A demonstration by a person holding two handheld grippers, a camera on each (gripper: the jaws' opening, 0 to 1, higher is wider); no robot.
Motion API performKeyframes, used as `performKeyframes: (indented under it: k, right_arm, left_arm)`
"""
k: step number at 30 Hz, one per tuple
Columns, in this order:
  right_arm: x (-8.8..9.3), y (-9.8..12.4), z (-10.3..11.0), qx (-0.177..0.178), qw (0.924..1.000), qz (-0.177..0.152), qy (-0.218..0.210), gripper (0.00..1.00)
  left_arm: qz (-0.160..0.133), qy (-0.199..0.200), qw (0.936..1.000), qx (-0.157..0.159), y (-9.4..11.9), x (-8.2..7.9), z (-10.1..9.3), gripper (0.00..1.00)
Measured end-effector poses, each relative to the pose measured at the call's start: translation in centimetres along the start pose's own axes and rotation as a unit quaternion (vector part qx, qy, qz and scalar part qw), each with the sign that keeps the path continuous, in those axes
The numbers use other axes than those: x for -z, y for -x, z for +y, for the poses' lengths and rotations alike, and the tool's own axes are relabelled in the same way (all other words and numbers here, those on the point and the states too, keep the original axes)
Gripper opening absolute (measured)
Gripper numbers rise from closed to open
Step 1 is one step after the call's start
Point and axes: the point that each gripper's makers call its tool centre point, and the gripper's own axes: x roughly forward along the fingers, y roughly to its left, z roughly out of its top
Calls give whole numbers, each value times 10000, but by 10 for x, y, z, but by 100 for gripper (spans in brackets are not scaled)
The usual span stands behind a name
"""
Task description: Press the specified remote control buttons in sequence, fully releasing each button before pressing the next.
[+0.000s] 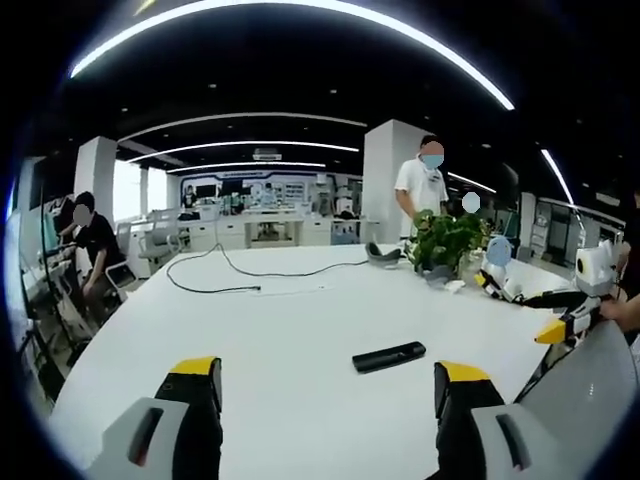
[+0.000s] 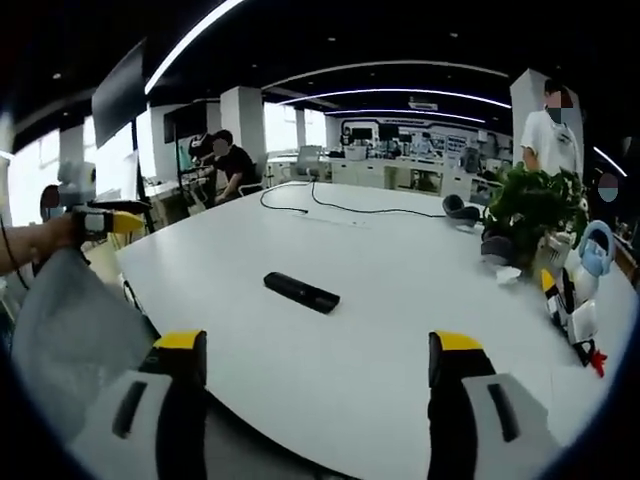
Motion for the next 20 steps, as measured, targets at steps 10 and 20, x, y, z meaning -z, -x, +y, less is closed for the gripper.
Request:
performKeyframes:
  k: [10, 20]
  right_arm:
    - [-4, 2, 0, 30, 9998, -75, 190, 89]
    - [-1, 8, -18, 550, 9984, -17, 97, 85]
  left_arm:
    - [-15, -54, 9998, -172, 2, 0, 6, 91]
    - [-7, -50, 10000, -2, 2, 1, 0, 91]
